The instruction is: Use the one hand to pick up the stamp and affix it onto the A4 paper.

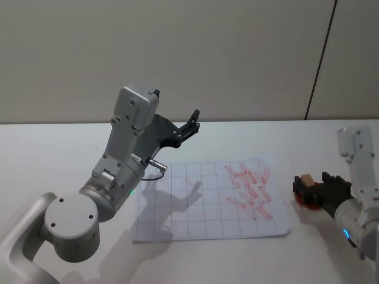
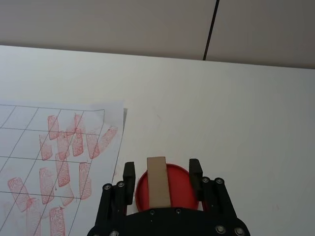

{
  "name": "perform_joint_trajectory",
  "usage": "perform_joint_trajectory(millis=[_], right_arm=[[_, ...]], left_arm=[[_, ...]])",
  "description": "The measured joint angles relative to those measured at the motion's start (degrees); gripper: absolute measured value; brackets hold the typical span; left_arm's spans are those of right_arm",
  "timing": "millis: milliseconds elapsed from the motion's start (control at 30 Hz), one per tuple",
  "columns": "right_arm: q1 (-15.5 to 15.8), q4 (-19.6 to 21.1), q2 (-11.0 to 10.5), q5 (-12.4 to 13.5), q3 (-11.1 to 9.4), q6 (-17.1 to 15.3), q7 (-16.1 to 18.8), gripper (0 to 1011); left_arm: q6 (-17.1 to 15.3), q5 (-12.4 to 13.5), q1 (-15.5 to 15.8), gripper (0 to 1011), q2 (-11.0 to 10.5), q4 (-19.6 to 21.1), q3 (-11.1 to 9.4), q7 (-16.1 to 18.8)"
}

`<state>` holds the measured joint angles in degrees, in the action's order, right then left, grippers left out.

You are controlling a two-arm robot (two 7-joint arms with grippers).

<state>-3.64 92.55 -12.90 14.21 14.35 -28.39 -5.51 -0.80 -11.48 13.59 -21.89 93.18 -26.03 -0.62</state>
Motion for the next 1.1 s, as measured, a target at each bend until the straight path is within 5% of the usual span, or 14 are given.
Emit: perform_joint_trajectory(millis=[500, 1100], right_arm=[[-0.87, -2.24, 0.98, -1.12, 0.24, -0.39, 1.30, 239], [-0.98, -2.52, 1.56, -1.46, 0.01, 0.39, 1.56, 217]], left_arm=[[0.00, 0.00, 0.00, 1002, 0.00, 0.00, 0.00, 0.00], [0.00, 0.00, 0.00, 1001, 0.00, 0.00, 0.00, 0.00]])
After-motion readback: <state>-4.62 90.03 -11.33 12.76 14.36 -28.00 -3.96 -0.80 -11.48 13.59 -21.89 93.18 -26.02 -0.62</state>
